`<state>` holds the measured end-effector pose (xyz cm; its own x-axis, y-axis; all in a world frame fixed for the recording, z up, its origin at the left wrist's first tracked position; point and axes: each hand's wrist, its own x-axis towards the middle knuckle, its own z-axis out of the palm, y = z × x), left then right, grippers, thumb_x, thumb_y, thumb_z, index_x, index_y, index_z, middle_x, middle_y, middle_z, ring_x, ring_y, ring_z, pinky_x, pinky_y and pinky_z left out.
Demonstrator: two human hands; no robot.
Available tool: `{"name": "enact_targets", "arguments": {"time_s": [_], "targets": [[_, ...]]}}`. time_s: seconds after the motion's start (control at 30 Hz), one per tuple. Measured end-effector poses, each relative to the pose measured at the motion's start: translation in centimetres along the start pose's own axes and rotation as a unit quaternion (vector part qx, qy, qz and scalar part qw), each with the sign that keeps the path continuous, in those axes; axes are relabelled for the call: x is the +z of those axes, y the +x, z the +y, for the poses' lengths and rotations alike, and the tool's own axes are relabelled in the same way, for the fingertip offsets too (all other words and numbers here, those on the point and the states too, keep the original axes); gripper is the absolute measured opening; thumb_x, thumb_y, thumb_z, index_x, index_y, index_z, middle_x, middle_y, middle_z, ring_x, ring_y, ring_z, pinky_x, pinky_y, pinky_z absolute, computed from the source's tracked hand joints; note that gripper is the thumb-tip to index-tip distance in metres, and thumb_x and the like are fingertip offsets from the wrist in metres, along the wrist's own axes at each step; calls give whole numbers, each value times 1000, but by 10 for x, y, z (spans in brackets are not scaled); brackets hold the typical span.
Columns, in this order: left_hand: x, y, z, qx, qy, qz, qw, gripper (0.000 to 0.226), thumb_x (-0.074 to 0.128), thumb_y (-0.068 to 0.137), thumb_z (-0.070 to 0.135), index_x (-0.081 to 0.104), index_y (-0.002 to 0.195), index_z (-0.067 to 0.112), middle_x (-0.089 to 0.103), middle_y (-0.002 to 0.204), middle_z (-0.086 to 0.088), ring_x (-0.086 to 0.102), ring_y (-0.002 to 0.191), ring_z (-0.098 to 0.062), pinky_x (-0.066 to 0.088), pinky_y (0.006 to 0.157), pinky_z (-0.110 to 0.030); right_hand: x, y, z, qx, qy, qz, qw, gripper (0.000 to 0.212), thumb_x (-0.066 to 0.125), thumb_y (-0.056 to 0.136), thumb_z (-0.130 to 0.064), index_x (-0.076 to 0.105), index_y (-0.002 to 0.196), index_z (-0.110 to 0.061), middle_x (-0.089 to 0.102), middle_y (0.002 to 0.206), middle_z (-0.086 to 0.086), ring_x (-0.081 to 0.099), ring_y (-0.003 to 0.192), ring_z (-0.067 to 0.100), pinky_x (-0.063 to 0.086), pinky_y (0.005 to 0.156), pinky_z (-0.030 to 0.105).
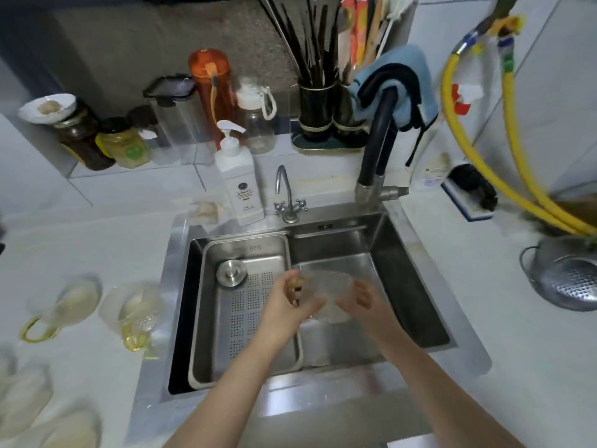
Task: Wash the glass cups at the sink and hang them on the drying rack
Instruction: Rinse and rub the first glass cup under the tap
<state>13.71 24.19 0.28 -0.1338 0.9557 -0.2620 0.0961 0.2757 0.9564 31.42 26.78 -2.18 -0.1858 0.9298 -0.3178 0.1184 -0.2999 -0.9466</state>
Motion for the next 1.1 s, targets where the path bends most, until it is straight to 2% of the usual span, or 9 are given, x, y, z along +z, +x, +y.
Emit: {"name": "enact_targets", "arguments": {"time_s": [0.1,0.17,0.23,0.3,0.4,0.57,0.77,0.97,1.1], "targets": [[14,9,4,-7,-6,32,999,49,81,75,12,51,113,19,59,107,-3,58,90,-12,51,74,-16,-12,9,2,15,10,-24,1000,8,61,91,-16,63,93,-23,64,75,-13,59,65,-4,45,59,8],[23,17,6,-10,7,44,999,37,81,75,16,53,98,22,56,97,1,56,88,-14,49,81,-27,-17,16,2,37,30,-34,998,9,53,96,-11,60,101,-14,61,86,1,56,69,5,43,56,11],[31,22,11,-10,19,49,999,31,80,76,17,51,88,19,52,86,3,52,82,-13,45,76,-21,-23,22,4,41,34,-39,998,18,50,97,-9,55,114,-11,58,102,8,56,84,15,44,64,18],[37,27,16,-10,24,60,998,30,80,77,18,51,86,18,53,82,4,51,75,-10,42,66,-11,-26,24,1,41,34,-34,998,20,54,96,-19,58,115,-21,65,103,-8,63,89,6,49,70,21],[45,33,22,-9,33,79,996,31,79,78,19,54,96,21,60,88,4,58,82,-11,45,69,-7,-32,24,-3,31,33,-12,999,26,59,92,-35,55,117,-32,64,100,-20,64,85,-7,52,68,22],[52,36,25,4,68,34,997,80,76,81,23,31,148,24,49,132,9,52,117,-6,40,106,-25,-39,32,-7,32,22,12,999,49,61,85,-51,48,130,-39,59,113,-15,65,93,3,56,63,22],[56,41,26,-14,113,50,992,75,77,79,35,38,143,32,57,134,0,57,119,-16,43,107,-38,-47,32,-16,50,-24,10,998,48,54,90,-51,48,134,-36,57,116,-12,62,92,7,54,55,21],[60,42,31,-33,144,61,987,77,71,81,44,35,147,26,52,134,3,47,119,-6,36,103,-22,-50,34,-22,71,-94,9,993,50,51,88,-60,55,129,-31,60,94,-18,67,65,16,60,59,33],[62,42,31,-38,169,70,982,81,68,82,50,31,149,23,46,147,-1,43,133,-15,32,102,-22,-52,35,-25,73,-117,5,990,52,48,88,-63,57,127,-31,58,88,-18,72,69,20,62,66,40]]}}
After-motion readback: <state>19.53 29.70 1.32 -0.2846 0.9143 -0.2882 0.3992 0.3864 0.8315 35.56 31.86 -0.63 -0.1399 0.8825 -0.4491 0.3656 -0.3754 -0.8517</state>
